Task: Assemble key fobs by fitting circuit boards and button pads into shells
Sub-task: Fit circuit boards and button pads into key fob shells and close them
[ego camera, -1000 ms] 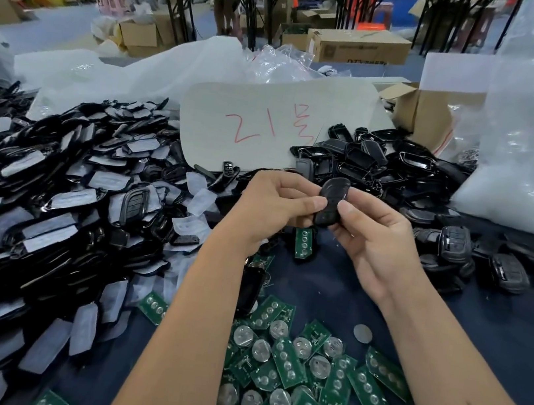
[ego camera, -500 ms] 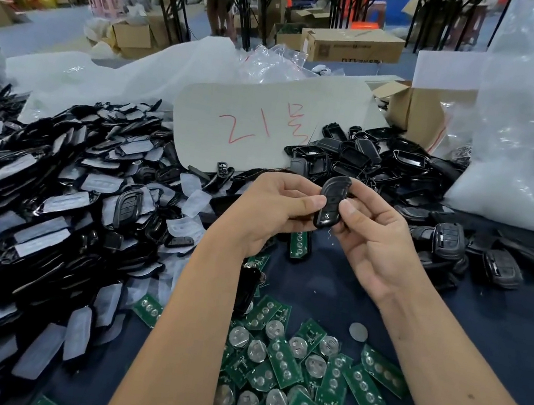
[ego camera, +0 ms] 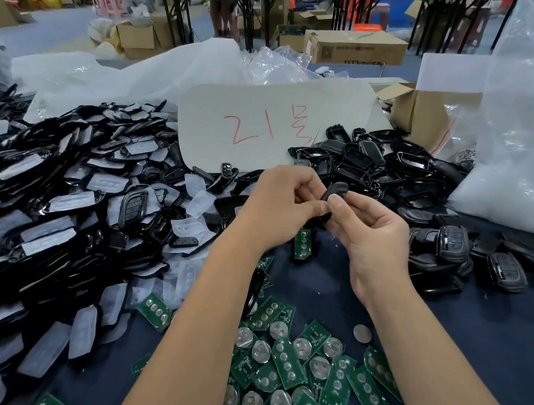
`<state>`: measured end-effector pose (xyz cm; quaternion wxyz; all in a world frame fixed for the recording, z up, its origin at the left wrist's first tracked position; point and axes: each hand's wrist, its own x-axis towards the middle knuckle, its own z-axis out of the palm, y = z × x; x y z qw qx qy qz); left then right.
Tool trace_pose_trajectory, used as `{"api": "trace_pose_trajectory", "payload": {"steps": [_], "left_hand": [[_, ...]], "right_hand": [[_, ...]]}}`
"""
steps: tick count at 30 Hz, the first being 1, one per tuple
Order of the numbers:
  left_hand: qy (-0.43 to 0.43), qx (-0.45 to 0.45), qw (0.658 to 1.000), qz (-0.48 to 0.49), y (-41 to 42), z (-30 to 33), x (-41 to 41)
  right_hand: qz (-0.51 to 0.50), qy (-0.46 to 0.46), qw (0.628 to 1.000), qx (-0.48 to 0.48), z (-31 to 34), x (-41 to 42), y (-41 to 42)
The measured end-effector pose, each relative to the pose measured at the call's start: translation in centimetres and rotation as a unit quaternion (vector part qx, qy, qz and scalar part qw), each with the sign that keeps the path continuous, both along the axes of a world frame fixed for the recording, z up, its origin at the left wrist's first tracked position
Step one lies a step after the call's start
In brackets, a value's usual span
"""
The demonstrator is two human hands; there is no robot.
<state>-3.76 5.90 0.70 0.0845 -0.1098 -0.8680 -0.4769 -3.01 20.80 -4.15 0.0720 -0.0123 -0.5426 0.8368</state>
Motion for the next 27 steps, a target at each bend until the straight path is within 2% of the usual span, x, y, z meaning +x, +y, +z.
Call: {"api": "trace_pose_trajectory", "payload": {"steps": [4, 8, 11, 13, 16, 20, 27], "left_hand": [[0.047, -0.049, 0.998, -0.016, 0.5, 0.4, 0.2], [0.06, -0.077, 0.995, -0.017, 1.1, 0.7, 0.4], [0.033, -0.046, 0.998, -0.034, 0.9, 1.0, 0.5], [0.02, -0.037, 0.999, -0.001, 0.2, 1.0, 0.4], [-0.027, -0.15, 0.984, 0.093, -1.4, 0.8, 0.2], [-0.113, -0.226, 0.966, 0.054, -1.8, 0.3, 0.4], [-0.11, -0.169, 0.979, -0.015, -0.9, -0.7, 0.2]], "right_hand": [[-0.029, -0.007, 1.0, 0.001, -0.4, -0.1, -0.2], [-0.017, -0.015, 0.999, -0.028, -0.1, -0.2, -0.1], [-0.008, -0.027, 0.998, -0.06, 0.1, -0.2, 0.1], [0.009, -0.039, 0.993, -0.111, 0.3, -0.3, 0.5], [0.034, -0.057, 0.977, -0.202, 0.6, -0.6, 1.2], [0.077, -0.054, 0.97, -0.226, 0.4, -0.9, 1.7], [0.126, -0.047, 0.961, -0.243, 0.3, -1.0, 2.0]]}}
